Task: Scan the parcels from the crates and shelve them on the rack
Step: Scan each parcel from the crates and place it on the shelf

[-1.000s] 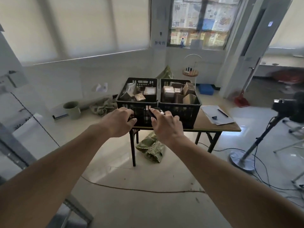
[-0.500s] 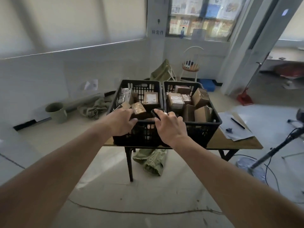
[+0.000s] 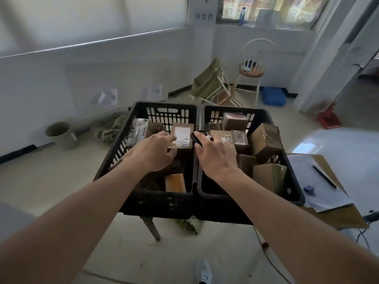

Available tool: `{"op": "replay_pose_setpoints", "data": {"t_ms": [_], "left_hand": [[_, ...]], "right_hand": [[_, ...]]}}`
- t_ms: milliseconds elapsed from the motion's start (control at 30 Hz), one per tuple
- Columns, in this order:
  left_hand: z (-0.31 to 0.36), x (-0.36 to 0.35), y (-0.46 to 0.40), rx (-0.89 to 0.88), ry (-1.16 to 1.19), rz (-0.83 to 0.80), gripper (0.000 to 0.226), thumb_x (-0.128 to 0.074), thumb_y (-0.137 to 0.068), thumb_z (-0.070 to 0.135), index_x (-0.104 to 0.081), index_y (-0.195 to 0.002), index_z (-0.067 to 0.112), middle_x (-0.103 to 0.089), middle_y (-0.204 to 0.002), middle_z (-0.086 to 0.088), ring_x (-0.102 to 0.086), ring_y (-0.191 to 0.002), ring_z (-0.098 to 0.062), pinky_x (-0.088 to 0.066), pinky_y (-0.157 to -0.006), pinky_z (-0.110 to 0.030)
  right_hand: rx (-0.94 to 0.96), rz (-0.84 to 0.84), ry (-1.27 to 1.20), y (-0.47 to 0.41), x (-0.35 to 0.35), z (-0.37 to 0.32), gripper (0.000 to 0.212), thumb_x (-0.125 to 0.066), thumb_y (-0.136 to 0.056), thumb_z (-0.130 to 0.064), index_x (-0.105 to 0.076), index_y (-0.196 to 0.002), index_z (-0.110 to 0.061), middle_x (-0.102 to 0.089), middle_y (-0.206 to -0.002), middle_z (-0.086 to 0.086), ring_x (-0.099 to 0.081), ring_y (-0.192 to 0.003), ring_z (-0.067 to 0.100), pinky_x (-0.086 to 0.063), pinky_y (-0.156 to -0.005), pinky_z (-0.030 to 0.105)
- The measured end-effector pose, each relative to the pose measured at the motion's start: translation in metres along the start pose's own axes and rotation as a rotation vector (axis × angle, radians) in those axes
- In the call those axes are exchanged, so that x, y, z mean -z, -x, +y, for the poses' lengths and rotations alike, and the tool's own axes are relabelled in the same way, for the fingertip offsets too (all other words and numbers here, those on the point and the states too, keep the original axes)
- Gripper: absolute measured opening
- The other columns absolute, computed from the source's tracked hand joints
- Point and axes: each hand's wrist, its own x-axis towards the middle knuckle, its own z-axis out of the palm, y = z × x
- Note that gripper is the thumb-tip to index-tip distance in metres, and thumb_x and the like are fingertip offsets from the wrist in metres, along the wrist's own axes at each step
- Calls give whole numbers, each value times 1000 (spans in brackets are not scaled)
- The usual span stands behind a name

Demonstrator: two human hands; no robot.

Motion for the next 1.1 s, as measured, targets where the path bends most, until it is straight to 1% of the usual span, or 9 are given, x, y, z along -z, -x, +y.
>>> {"op": "replay_pose_setpoints", "data": {"t_ms": [200,467,600,700,767,833,900,967,1100], "left_hand": [[-10,-32,-74,111,35,-57,56,-57,-100,50,-52,-151,26,-55,-147,4,-59,-127,-21,-53,-95,-41],[-44,-78,-149,210,64,-240,65,-62,-100,45,-40,-158,23,-50,-152,-6,-55,-133,-29,-50,-103,-46],[-62,-105,-177,223,148,-330,63,-66,-97,44,-42,-150,22,-58,-132,-9,-59,-111,-25,-53,-95,-43],[-74,-128,-187,278,279,-383,78,-75,-92,44,-34,-154,21,-62,-135,-8,-64,-116,-25,-56,-96,-42],[-80,-140,-192,383,363,-414,96,-81,-87,47,-25,-159,16,-63,-137,-9,-65,-118,-27,-55,-88,-35],[-85,-150,-198,450,414,-450,99,-84,-82,52,-32,-155,10,-65,-133,-7,-65,-113,-25,-53,-80,-32],[-91,-155,-204,458,476,-475,88,-87,-78,53,-44,-145,17,-66,-126,1,-62,-107,-18,-50,-74,-28],[-95,-156,-208,470,541,-464,90,-90,-75,51,-44,-146,22,-65,-129,3,-60,-106,-14,-49,-71,-25],[-98,-158,-202,464,681,-392,107,-91,-74,49,-27,-158,32,-59,-142,2,-63,-117,-17,-57,-94,-40]], "right_hand": [[67,6,28,-87,-14,26,52,-35,-113,-49,-32,-164,-41,-58,-139,16,-61,-108,42,-44,-83,45],[40,-80,-5,-158,-47,32,52,-35,-114,-47,-30,-165,-42,-54,-143,16,-59,-113,43,-50,-90,48],[-5,-92,29,-178,-60,33,52,-36,-114,-46,-30,-166,-41,-53,-145,16,-59,-114,43,-52,-91,48],[-22,-112,34,-188,-65,34,53,-35,-114,-47,-29,-166,-41,-51,-148,16,-58,-116,44,-53,-94,50],[-36,-106,27,-193,-67,36,53,-35,-114,-47,-29,-166,-41,-51,-149,16,-59,-117,44,-54,-95,51],[-39,-90,25,-194,-69,38,53,-36,-113,-47,-30,-165,-41,-51,-148,16,-59,-116,43,-55,-93,50],[-38,-78,21,-195,-72,40,52,-37,-113,-47,-31,-165,-41,-52,-146,16,-60,-114,42,-55,-91,48],[-41,-73,14,-196,-75,40,52,-37,-113,-47,-31,-165,-41,-53,-147,17,-60,-113,41,-54,-91,47],[-51,-66,-3,-197,-80,39,52,-38,-113,-47,-31,-165,-42,-52,-148,17,-60,-114,40,-53,-91,46]]}}
